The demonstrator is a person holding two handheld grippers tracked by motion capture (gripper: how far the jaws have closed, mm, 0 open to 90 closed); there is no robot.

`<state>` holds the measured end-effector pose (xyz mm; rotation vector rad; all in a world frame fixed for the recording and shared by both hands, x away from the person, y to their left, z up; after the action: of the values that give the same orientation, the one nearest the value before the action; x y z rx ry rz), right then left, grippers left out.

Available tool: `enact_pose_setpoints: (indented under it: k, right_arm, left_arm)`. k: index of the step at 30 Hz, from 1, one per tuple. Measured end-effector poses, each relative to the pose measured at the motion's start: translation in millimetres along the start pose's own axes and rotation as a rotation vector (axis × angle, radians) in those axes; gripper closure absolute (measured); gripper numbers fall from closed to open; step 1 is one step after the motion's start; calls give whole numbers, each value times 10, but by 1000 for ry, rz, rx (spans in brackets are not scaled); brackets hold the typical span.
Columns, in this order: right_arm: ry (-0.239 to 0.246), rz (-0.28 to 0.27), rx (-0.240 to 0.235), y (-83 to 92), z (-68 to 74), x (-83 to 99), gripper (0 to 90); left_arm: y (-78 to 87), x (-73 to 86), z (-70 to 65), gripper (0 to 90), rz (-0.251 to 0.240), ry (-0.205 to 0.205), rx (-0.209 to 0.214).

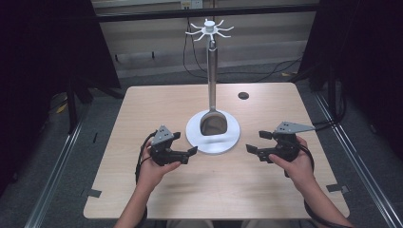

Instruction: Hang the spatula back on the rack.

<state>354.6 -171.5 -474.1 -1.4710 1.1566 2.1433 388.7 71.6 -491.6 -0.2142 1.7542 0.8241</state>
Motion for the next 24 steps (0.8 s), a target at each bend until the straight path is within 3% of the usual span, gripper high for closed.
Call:
enact_pose_setpoints:
  k: [24]
  right_arm:
    - [12,46,13,52,-162,376,171]
  left_arm:
    - [172,231,161,106,26,27,-36]
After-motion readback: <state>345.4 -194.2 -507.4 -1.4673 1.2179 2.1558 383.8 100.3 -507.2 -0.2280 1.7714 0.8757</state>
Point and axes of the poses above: each handheld gripper's, and its own axes: y roughly backward along the jaws, x roughly out of its underside, z roughly to its left, the point moved 10 cm from there along -y, roughly forward along the jaws, and after that the axes turned 1 degree about y, right-handed, at the moved point
